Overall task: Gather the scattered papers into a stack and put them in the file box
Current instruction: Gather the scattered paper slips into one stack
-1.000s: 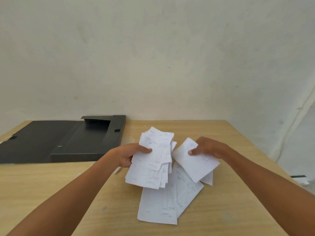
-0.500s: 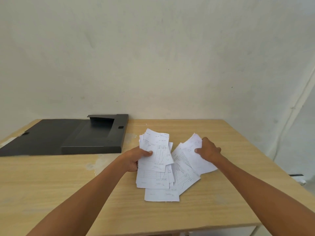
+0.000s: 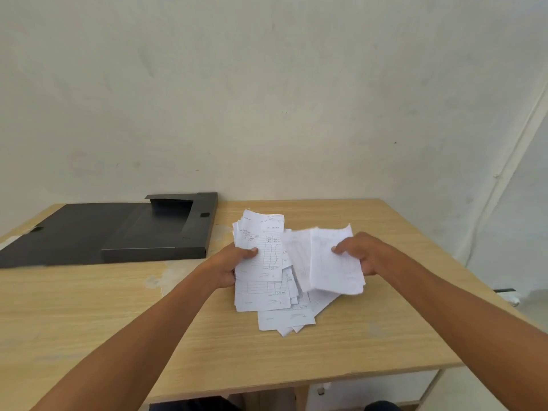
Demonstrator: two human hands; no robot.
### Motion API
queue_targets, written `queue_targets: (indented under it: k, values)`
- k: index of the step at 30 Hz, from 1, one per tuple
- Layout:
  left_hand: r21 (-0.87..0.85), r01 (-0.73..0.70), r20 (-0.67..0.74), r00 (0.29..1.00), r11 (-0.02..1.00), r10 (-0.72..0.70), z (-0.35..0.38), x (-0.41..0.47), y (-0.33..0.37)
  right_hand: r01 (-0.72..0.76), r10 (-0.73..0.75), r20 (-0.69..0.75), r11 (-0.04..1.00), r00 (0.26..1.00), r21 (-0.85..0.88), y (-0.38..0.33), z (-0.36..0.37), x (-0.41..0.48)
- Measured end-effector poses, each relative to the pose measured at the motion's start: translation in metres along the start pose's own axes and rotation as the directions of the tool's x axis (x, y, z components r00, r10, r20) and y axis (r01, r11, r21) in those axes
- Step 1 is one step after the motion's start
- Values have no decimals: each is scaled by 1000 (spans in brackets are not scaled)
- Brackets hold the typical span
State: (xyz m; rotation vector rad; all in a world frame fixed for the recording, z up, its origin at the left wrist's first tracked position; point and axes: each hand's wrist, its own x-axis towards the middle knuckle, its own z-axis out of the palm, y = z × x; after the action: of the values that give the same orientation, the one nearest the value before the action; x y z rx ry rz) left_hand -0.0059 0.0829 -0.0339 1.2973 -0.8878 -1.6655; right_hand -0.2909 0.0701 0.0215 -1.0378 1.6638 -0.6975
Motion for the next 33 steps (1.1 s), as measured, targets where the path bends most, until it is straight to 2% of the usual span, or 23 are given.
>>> queue_targets:
  k: [3, 6, 9, 13, 19, 23, 26, 30, 33]
  values:
    - [38, 38, -22, 999, 999, -37, -9, -5, 7, 6, -8, -39, 997, 999, -74, 23, 15, -4]
    - [161, 180, -47, 983, 970, -175, -17, -17, 13, 64, -72, -36, 978, 997, -197, 39, 25, -8]
    - [226, 263, -1, 963, 938, -270, -20, -26, 14, 100, -105, 1, 945, 994, -313, 49, 36, -12]
    - [179, 267, 88, 954, 947, -286, -9, -28, 12, 163, -153, 55, 942, 987, -294, 48, 50, -18]
    - [127, 246, 120, 958, 961, -261, -3, -24, 8, 183, -159, 106, 945, 982, -272, 40, 59, -19]
    - [41, 169, 99, 980, 985, -172, -10, -19, 5, 209, -189, 114, 958, 975, -198, 27, 53, -8]
    - [-32, 41, -39, 998, 999, -42, -20, -7, 9, 222, -215, 111, 974, 970, -52, 11, 35, 4]
    - [73, -154, -199, 966, 985, 165, -31, 9, 18, 317, -309, 125, 947, 943, -47, -21, 10, 22]
    - [215, -277, -223, 919, 936, 324, -34, 22, 27, 387, -362, 185, 914, 914, -121, -53, -1, 32]
